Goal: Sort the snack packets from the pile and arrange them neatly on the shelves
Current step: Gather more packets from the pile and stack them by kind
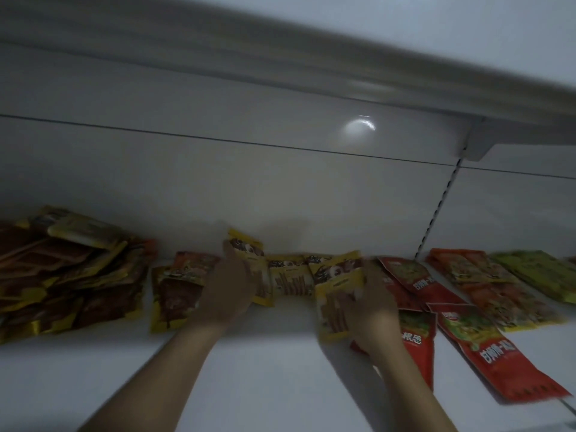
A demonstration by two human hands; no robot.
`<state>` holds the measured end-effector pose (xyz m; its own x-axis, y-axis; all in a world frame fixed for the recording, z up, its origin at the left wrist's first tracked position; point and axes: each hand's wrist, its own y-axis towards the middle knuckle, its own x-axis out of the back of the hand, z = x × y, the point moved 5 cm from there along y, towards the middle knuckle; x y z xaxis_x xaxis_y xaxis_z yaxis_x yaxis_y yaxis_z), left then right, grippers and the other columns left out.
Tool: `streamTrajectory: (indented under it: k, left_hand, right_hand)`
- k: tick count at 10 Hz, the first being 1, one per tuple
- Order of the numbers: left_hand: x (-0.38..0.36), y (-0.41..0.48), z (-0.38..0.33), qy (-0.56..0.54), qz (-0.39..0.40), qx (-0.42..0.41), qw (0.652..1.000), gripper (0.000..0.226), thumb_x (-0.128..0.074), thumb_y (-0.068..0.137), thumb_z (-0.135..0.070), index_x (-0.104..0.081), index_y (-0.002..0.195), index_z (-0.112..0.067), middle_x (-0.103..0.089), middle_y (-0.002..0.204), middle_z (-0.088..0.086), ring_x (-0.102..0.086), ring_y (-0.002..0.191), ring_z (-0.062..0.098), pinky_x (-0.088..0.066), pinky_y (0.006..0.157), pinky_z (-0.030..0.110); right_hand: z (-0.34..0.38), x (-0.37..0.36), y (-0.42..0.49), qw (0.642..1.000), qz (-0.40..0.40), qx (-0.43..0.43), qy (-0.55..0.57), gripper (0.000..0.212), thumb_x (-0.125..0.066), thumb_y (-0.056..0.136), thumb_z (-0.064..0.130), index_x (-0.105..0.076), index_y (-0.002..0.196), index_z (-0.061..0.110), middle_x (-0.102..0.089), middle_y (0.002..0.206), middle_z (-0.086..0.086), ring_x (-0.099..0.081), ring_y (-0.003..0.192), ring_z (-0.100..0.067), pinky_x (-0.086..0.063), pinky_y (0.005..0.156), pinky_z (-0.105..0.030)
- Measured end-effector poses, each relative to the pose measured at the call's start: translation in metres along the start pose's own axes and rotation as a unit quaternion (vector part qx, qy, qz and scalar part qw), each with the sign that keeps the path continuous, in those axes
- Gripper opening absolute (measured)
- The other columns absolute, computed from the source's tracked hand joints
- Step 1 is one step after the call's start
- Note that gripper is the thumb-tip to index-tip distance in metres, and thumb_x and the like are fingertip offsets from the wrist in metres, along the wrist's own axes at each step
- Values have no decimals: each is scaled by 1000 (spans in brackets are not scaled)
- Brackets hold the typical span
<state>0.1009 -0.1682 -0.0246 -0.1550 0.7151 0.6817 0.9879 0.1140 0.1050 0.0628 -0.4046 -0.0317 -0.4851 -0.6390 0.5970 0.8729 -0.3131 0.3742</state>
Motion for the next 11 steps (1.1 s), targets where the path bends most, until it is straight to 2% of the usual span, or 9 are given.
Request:
streamTrajectory:
  k: [1, 2, 3, 5, 6, 7, 8, 9, 11]
  left_hand:
    - [19, -5, -4, -40, -110, -41, 992, 49, -41, 99, -6, -31, 145, 8, -62, 104, 38, -66, 76, 40, -52, 65, 38]
    - [20, -9, -10, -27, -119, -70, 990, 49, -36, 102, -9, -27, 148, 7, -65, 101, 30, -66, 74, 39, -55, 63, 44]
    - [10, -30, -12, -66, -58, -40, 995, 63, -46, 100, -30, -18, 156, -23, -60, 128, 12, -61, 111, 34, -51, 91, 46]
    - [-36, -81, -15, -6, 45, -28, 999, 45, -45, 101, -31, -38, 145, -38, -70, 103, 7, -68, 83, 22, -56, 75, 37]
    - [-52, -91, -14, 69, 61, -25, 995, 40, -43, 99, -44, -42, 139, -41, -69, 104, 0, -66, 91, 21, -55, 79, 38]
    - [-60, -97, -17, 207, 14, -32, 978, 43, -39, 95, -57, -45, 135, -41, -54, 116, -1, -56, 109, 23, -52, 84, 38]
    - [-61, -103, -22, 240, -18, -79, 967, 50, -36, 93, -62, -47, 136, -40, -45, 135, 1, -45, 122, 24, -47, 93, 39]
    - [-72, -113, -28, 249, 38, -129, 959, 70, -14, 80, -71, -41, 140, -47, -35, 151, -11, -29, 137, 18, -34, 104, 38]
    - [-84, -115, -37, 256, 38, -123, 958, 63, -10, 86, -61, -41, 139, -45, -32, 153, -12, -23, 140, 15, -26, 109, 37]
  right_hand:
    - [-4, -11, -12, 997, 24, 70, -4, 68, -71, 84, 14, -40, 145, 8, -68, 110, -6, -65, 97, -25, -47, 78, -26]
    - [-11, -8, -15, 995, 40, 85, -43, 69, -72, 83, 15, -41, 143, 3, -69, 104, -12, -66, 92, -32, -49, 72, -31]
    - [-21, 15, -9, 991, 33, 93, -93, 73, -75, 81, 14, -40, 143, -2, -69, 88, -16, -65, 77, -36, -41, 58, -29]
    - [-30, 36, -7, 977, 106, 55, -179, 67, -68, 87, 25, -37, 143, 5, -67, 102, -15, -63, 92, -35, -42, 63, -31]
    - [-33, 37, -10, 963, 146, 29, -227, 55, -63, 91, 35, -43, 135, 9, -63, 114, -13, -61, 103, -34, -45, 70, -34]
    - [-31, 37, -19, 934, 161, 31, -317, 46, -51, 95, 46, -51, 130, 16, -54, 124, -11, -54, 114, -31, -45, 79, -34]
    - [-28, 38, -24, 926, 133, 66, -346, 48, -46, 95, 51, -55, 129, 19, -53, 126, -10, -49, 117, -29, -44, 89, -36]
    - [-25, 35, -32, 940, 121, 143, -284, 42, -45, 95, 51, -58, 127, 27, -53, 130, -3, -47, 119, -24, -39, 95, -37]
    - [-31, 34, -39, 948, 192, 158, -200, 42, -40, 99, 50, -54, 133, 31, -50, 137, 2, -42, 124, -19, -36, 102, -36]
